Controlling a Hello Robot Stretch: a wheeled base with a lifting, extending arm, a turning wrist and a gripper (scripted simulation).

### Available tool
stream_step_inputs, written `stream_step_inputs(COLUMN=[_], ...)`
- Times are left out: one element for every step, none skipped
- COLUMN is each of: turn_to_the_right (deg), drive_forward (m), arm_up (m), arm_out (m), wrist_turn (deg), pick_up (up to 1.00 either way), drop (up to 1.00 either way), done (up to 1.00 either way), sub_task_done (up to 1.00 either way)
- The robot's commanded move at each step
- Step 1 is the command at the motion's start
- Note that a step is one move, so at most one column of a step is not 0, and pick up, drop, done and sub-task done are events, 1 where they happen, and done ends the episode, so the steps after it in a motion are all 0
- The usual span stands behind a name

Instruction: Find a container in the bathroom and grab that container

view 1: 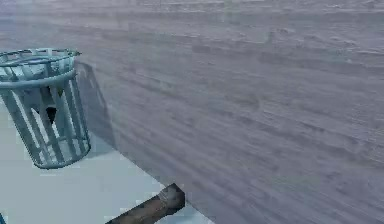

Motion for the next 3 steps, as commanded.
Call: stream_step_inputs(turn_to_the_right=[45.0, 45.0, 0.0], drive_forward=[0.00, 0.00, 0.35], arm_up=[0.00, 0.00, 0.00], arm_out=[0.00, 0.00, 0.00], wrist_turn=[0.0, 0.0, 0.0], pick_up=[0.00, 0.00, 0.00], drop=[0.00, 0.00, 0.00], done=[0.00, 0.00, 0.00], sub_task_done=[0.00, 0.00, 0.00])
